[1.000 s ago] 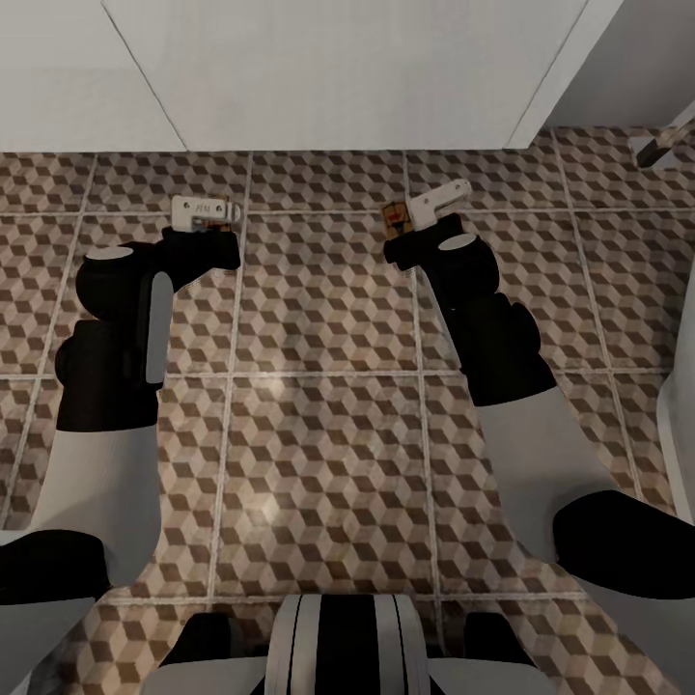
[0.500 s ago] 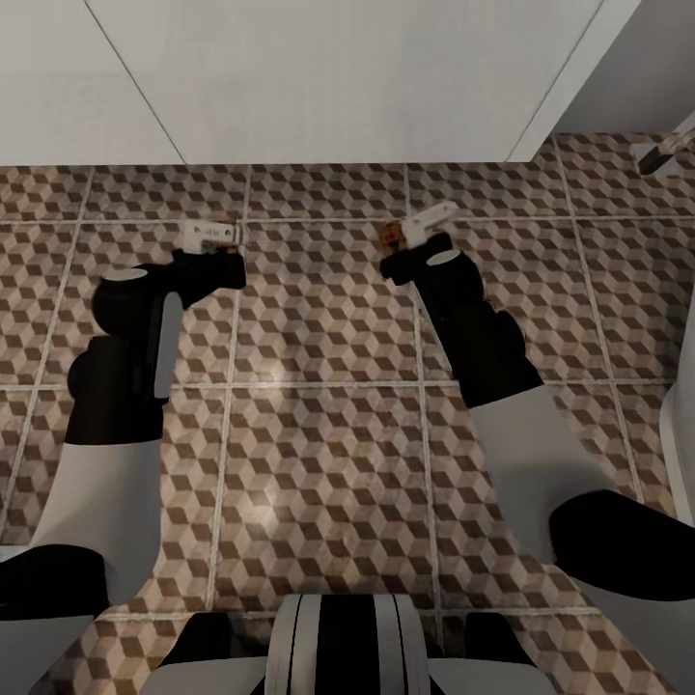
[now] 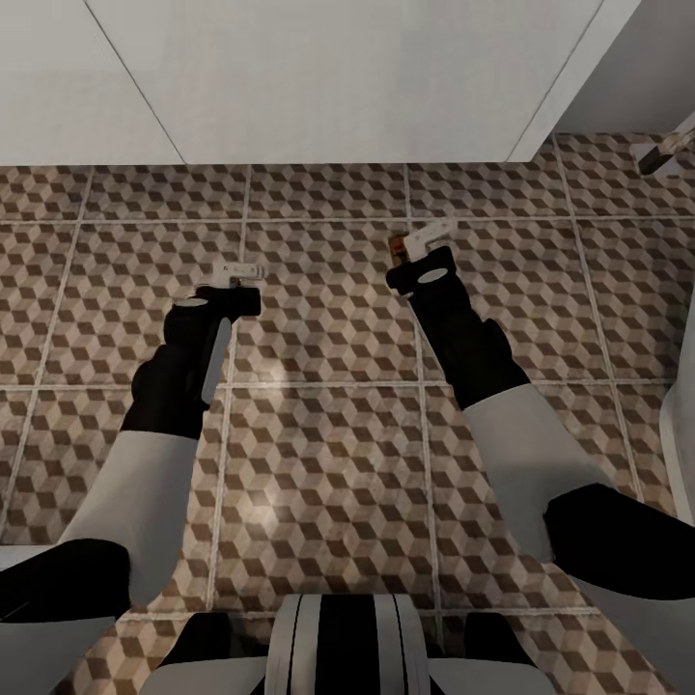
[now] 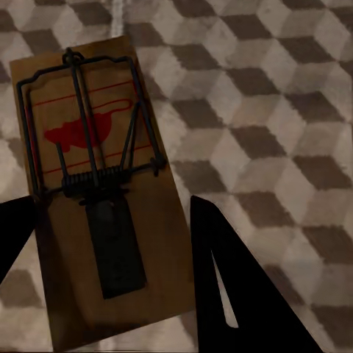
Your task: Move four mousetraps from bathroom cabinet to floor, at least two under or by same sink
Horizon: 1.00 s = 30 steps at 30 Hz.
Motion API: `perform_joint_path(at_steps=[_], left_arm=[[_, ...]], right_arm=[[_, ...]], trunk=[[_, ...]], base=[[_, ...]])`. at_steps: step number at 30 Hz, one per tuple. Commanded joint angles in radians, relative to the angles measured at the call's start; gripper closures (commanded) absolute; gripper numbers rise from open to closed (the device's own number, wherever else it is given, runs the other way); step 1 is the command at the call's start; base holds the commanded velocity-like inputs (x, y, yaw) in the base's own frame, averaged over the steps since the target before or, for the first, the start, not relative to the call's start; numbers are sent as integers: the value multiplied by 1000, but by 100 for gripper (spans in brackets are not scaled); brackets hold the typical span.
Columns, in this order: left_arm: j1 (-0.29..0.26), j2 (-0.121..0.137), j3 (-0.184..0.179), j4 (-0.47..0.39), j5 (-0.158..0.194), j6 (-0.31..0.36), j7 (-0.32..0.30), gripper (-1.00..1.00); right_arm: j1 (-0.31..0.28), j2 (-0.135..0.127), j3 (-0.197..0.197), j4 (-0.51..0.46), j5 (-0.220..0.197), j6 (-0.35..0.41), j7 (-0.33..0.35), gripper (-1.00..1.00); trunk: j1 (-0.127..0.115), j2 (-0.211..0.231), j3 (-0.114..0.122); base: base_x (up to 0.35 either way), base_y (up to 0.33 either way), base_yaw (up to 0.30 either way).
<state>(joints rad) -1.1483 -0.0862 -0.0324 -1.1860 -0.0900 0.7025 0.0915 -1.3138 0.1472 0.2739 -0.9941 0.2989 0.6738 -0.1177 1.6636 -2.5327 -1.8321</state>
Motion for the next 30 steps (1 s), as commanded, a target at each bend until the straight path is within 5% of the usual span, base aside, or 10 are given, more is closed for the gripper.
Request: perform_joint_path(at_steps=[1,15,18,23,30], left_arm=[[-3,-6,-1,20,-13,-6,12,100],[-120,-21,-1,82,-16,-32,126,100],[-123,-21,-1,83,-16,-34,129,100],[-124,-21,-1,99,-7,-105,121,100],[-123,-18,-30,46,-4,-113,53,100]], right_arm=[[-2,1,2,12,-3,5,-8,100],[-113,27,2,176,-10,-8,-6,100],[-119,27,2,181,-28,-9,-1,100],[-120,27,2,181,-124,-10,18,100],[-120,27,0,180,-142,-58,50,100]], trunk=[[0,0,0],[0,0,0],[0,0,0],[0,0,0],[0,0,0]], base=[[0,0,0],[0,0,0],[0,0,0],[0,0,0],[0,0,0]])
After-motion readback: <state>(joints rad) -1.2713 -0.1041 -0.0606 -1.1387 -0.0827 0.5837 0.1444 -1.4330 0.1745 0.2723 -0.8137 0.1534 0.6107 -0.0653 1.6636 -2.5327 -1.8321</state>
